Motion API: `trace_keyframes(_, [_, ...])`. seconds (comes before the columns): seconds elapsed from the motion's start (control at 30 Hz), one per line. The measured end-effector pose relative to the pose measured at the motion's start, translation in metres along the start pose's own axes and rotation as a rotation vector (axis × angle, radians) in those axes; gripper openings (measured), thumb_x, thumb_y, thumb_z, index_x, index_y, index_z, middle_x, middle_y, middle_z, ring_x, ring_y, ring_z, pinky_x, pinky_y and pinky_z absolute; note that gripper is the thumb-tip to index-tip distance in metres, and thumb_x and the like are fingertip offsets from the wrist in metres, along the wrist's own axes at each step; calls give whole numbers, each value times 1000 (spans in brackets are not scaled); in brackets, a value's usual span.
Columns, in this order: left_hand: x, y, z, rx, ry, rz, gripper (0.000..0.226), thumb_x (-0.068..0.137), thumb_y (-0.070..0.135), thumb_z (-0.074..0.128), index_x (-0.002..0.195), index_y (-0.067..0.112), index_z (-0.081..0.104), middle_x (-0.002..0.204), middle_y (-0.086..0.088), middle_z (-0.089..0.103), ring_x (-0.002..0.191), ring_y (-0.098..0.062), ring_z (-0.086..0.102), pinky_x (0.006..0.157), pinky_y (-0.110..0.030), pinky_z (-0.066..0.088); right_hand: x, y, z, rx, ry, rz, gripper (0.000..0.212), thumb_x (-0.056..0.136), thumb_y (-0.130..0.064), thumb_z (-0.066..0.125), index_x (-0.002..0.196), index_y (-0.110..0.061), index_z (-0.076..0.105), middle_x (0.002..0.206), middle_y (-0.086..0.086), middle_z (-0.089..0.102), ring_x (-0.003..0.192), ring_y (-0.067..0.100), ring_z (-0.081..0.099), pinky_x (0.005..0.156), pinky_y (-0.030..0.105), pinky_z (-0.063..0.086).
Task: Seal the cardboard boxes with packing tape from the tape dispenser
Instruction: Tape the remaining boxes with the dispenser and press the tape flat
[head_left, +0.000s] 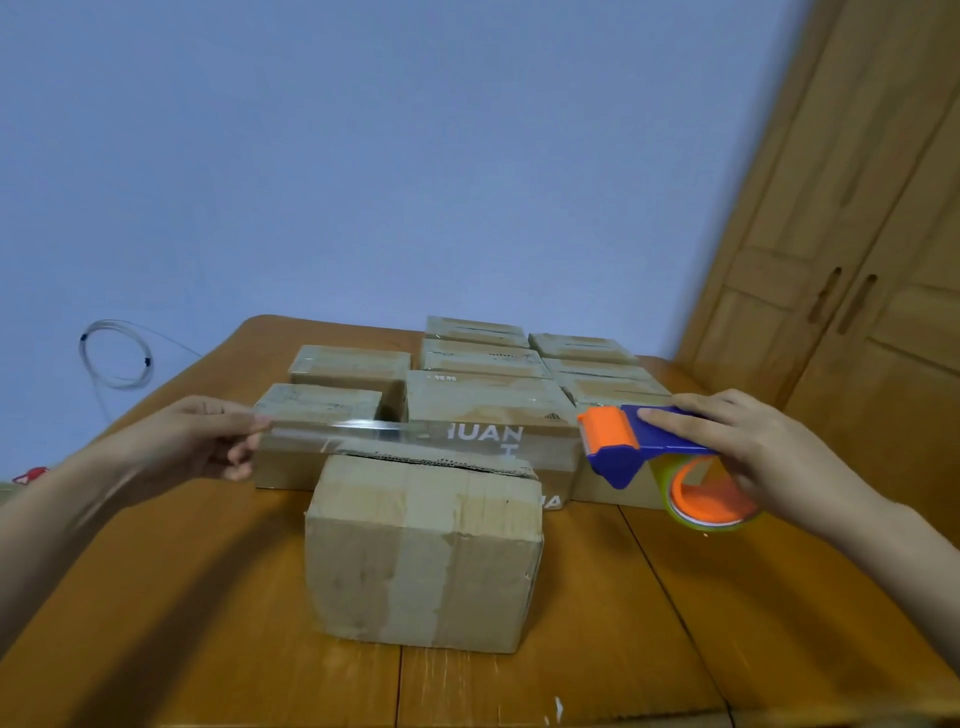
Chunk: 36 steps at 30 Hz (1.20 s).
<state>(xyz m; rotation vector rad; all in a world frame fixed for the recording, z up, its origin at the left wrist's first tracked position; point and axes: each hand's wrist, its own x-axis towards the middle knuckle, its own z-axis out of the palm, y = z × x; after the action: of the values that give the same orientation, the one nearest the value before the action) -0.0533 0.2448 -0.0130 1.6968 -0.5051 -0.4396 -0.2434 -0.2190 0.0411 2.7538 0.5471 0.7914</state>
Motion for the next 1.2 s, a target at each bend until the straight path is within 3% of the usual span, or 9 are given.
trace_keyframes(0.1, [0,-3,-1,-30,-16,-9,68,37,56,91,59,5,52,55,-8,40,49,-22,51,48,-24,49,-9,3,4,-11,0,16,94,61,6,83,138,-30,42,121,10,64,97,18,44,64,28,44])
trace_keyframes(0.17, [1,-4,0,-36,-7,10,55,47,51,87,57,8,53,54,-7,39,48,-22,50,48,-24,48,-11,2,7,-11,17,32,98,58,8,84,138,-28,41,121,11,63,98,18,43,63,32,48])
trace_keyframes(0.27, [6,-3,3,-59,52,63,34,72,36,65,49,15,52,54,-7,36,48,-22,46,48,-23,46,-12,0,11,16,67,46,97,58,11,83,137,-26,41,120,14,63,100,20,44,65,38,52])
trace_keyframes(0.43, [15,-9,10,-170,174,110,49,95,17,42,46,15,42,49,-3,31,44,-18,40,49,-23,41,-12,-2,22,24,71,68,99,57,6,86,138,-27,39,122,13,62,106,20,44,68,37,54])
trace_keyframes(0.73, [22,-16,25,-617,332,171,59,92,10,32,35,23,38,38,5,22,32,-10,25,41,-18,23,-13,-9,40,60,97,82,99,63,8,82,141,-31,36,122,10,61,107,21,46,71,41,54])
trace_keyframes(0.87, [22,-20,34,-587,351,177,63,92,8,30,32,13,47,43,2,11,45,-18,9,45,-23,15,-19,-15,54,-19,13,53,102,59,5,85,141,-33,37,121,8,62,104,28,58,74,43,54])
trace_keyframes(0.97, [22,-20,37,-541,331,172,64,94,7,28,36,4,56,34,8,24,40,-14,10,43,-22,17,-23,-22,63,-35,-45,57,104,55,1,87,141,-33,38,119,7,62,99,29,61,72,41,53])
trace_keyframes(1.07, [23,-20,34,-517,330,176,64,94,7,28,38,2,57,33,8,25,45,-17,9,43,-22,17,-24,-29,67,-32,-49,72,107,51,3,89,140,-33,40,118,5,63,98,28,63,71,38,53])
trace_keyframes(1.2, [25,-25,34,-513,338,157,62,93,6,29,38,3,58,33,9,25,32,-9,16,43,-22,16,-26,-33,69,-10,-61,84,112,44,7,89,138,-31,42,115,6,65,96,27,64,70,38,54])
